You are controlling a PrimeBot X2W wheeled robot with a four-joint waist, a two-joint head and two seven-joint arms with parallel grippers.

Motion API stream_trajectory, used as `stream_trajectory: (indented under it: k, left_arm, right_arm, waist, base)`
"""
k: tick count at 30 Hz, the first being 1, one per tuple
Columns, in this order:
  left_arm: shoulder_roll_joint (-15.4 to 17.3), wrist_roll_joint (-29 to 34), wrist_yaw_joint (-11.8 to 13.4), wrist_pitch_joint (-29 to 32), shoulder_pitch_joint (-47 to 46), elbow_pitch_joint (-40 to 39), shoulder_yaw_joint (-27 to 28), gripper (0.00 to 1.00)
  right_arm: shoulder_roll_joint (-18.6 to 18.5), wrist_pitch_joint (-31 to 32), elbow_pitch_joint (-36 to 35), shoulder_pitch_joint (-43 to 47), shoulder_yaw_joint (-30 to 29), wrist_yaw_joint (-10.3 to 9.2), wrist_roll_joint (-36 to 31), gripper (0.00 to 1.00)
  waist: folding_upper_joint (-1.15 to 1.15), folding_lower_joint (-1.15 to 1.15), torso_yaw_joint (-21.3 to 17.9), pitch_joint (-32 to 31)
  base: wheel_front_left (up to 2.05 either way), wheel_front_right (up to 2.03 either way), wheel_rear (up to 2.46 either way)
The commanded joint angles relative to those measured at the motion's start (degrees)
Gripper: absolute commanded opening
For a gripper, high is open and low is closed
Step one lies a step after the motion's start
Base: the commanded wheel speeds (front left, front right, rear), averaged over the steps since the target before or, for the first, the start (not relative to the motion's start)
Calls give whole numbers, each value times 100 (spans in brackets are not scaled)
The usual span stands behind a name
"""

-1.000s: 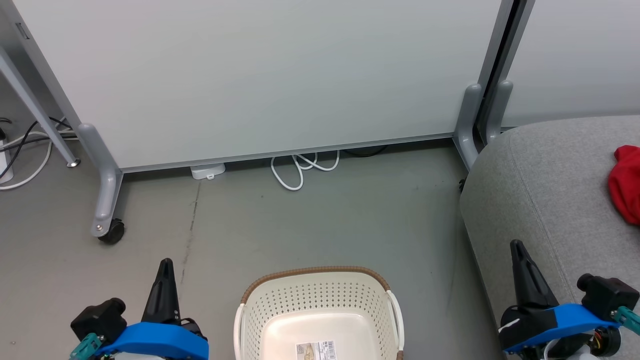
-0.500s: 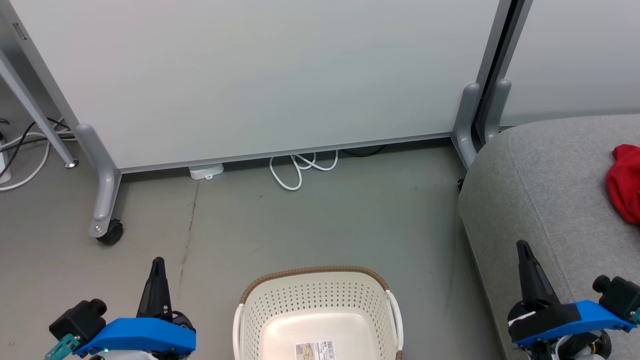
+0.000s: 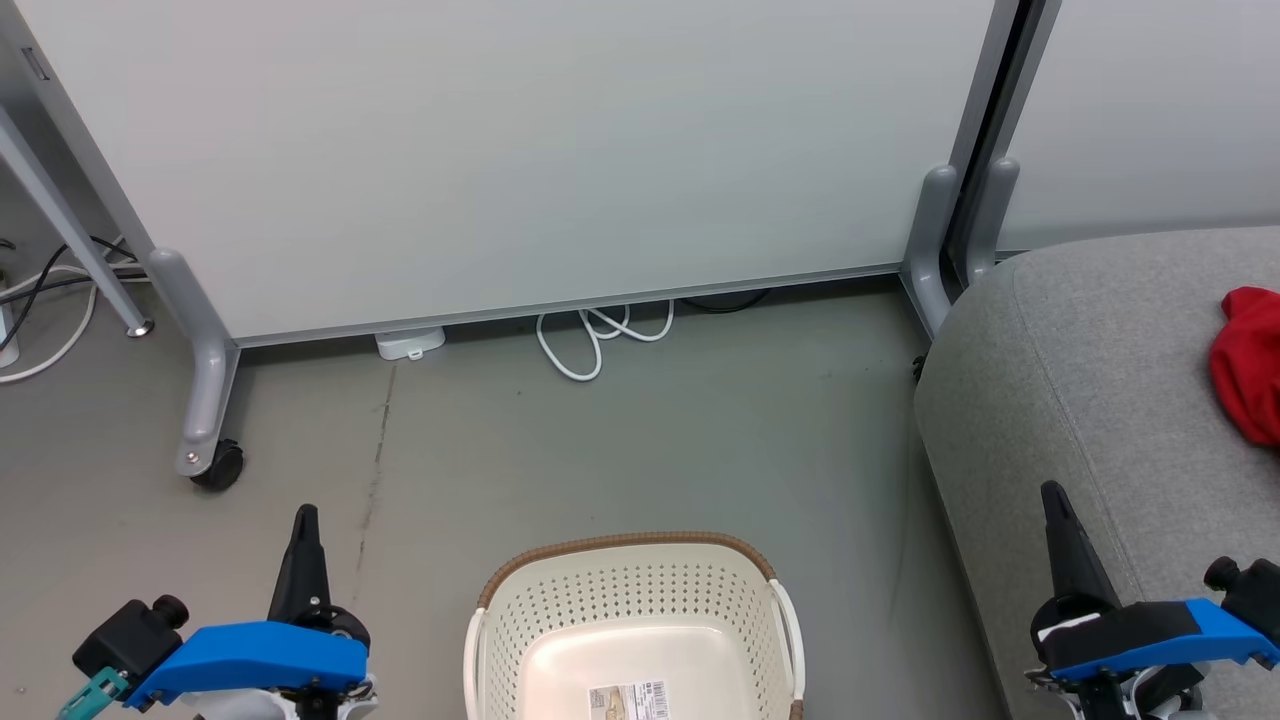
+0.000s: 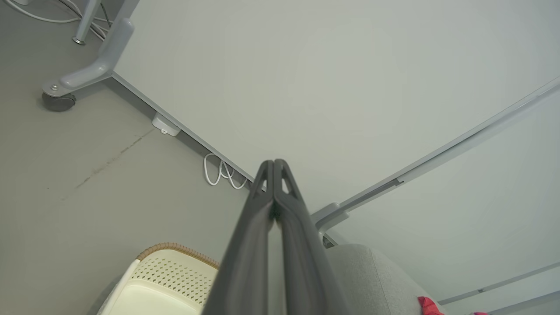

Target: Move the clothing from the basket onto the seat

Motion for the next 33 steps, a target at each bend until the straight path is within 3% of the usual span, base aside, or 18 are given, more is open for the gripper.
stream_trajectory:
  k: [1, 33]
  left_arm:
    - [5, -180, -30, 46, -157, -85, 64, 0]
    - [4, -2114, -97, 551, -247, -194, 283, 0]
  right_arm:
    - [-1, 41, -91, -136, -24, 2, 201, 0]
    - [25, 547, -121, -179, -159, 2, 2229, 0]
  waist:
    - [0, 0, -2, 0]
    - [0, 0, -48, 7]
  base:
    - [0, 0, 0]
    - [0, 0, 0]
